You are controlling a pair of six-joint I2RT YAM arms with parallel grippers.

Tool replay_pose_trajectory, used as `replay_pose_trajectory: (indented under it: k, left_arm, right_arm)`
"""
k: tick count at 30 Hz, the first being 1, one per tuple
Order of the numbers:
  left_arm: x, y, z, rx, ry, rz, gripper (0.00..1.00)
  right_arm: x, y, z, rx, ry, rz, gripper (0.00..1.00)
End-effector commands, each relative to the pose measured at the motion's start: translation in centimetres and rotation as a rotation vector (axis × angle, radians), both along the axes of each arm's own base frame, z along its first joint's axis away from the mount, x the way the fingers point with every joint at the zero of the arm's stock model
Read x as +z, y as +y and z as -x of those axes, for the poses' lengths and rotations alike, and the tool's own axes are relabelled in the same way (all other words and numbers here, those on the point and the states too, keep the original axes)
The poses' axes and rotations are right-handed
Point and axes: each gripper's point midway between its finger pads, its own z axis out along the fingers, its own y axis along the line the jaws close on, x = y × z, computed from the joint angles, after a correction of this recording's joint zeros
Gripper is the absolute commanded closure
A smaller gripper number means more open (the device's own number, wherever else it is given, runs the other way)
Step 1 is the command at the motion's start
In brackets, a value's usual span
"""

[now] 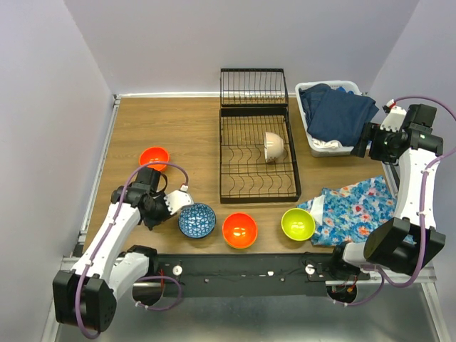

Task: Load the bowls into the dish rack

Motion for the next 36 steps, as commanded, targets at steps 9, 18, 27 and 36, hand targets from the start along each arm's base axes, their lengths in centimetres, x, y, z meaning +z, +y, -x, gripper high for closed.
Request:
replay_pose_trajectory:
  k: [9,18,27,36]
  left_arm:
    - [15.9,-5.9,-2.5,-0.095,-0.234,0.340,1.00]
    - [23.2,-17.7,-13.6,0.002,-0.126,1.008,1.00]
    - [24.4,-23.9,-18.3,0.076,0.169,1.421,1.00]
    - [22.5,-27.0,-22.1,0.128,0.299,1.546,1.00]
  right_arm:
    - [0.5,-0.2,-0.3,-0.003,-0.006,-0.011,0.22]
    - [2.4,-0.7,-0.9,-0.017,-0.030,0.007,0.22]
    - [3.0,-1.8,0.0,-0.086,0.002,0.058,0.22]
    - [2.7,-2.9,1.4,-0.148,0.064,0.104,0.22]
